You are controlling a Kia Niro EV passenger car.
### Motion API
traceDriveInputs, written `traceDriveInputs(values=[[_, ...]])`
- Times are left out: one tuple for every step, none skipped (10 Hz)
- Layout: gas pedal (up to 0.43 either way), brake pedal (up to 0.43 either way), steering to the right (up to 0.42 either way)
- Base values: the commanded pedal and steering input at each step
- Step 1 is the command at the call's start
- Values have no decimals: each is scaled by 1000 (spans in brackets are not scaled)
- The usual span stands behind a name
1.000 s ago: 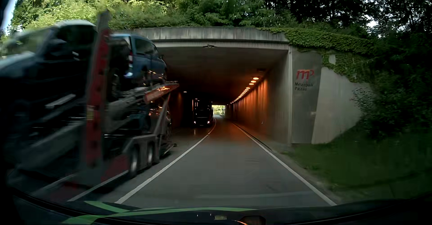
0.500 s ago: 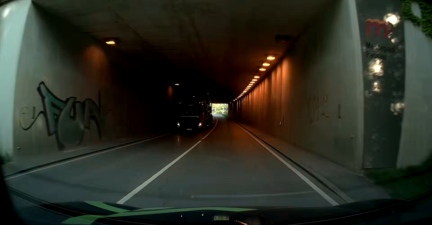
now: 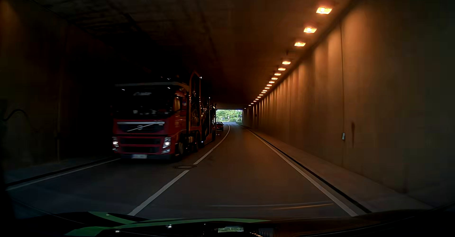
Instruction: Follow the waypoints while adhering to traffic rules and regulations
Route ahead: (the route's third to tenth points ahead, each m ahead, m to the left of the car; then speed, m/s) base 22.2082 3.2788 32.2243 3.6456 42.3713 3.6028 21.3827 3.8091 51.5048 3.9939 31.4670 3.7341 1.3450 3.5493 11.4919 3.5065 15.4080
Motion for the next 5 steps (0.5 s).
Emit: traceDriveInputs(values=[[157,0,-5],[169,0,-4],[169,0,-5],[177,0,-5],[189,0,-4]])
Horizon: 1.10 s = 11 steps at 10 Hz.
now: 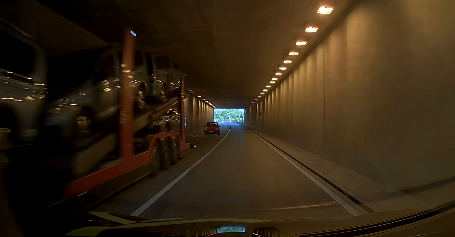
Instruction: Follow the waypoints while adhering to traffic rules and regulations
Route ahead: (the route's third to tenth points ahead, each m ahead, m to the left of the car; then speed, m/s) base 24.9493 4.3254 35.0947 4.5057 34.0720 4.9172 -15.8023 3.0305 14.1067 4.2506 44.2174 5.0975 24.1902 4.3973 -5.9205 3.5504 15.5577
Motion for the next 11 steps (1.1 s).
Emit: traceDriveInputs(values=[[189,0,-5],[197,0,-4],[197,0,-7],[197,0,-11],[197,0,-11],[197,0,-7],[197,0,-5],[197,0,-6],[197,0,-6],[197,0,-6],[197,0,-5]])
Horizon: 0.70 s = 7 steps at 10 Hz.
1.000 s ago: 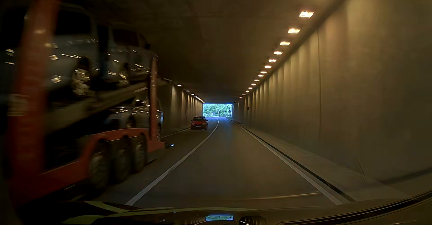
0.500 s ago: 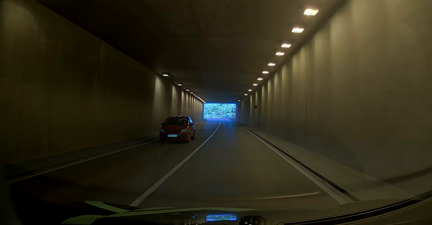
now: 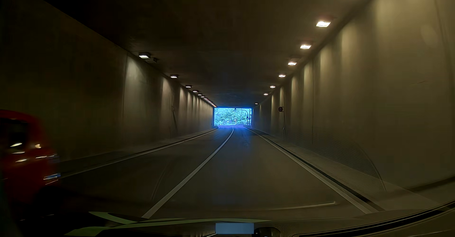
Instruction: Follow the waypoints while adhering to traffic rules and regulations
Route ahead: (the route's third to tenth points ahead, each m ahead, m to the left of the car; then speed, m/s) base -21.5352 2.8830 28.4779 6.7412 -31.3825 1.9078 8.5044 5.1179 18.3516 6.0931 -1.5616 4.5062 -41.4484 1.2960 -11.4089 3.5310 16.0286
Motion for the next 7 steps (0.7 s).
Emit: traceDriveInputs(values=[[197,0,-6],[197,0,-5],[197,0,-5],[197,0,-4],[197,0,-2],[197,0,-1],[197,0,-1]])
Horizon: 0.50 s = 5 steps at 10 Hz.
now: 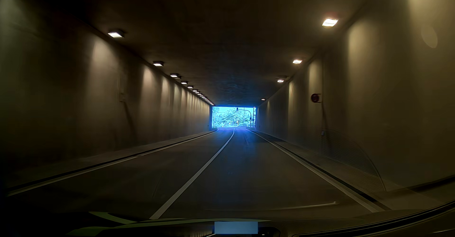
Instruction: Follow the waypoints while adhering to traffic rules and regulations
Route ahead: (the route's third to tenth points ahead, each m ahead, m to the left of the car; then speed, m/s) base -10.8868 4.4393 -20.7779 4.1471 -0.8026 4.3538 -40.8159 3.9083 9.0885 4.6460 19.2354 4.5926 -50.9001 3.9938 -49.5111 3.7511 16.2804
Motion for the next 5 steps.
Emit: traceDriveInputs(values=[[197,0,-1],[197,0,-2],[197,0,-1],[189,0,-1],[189,0,-1]])
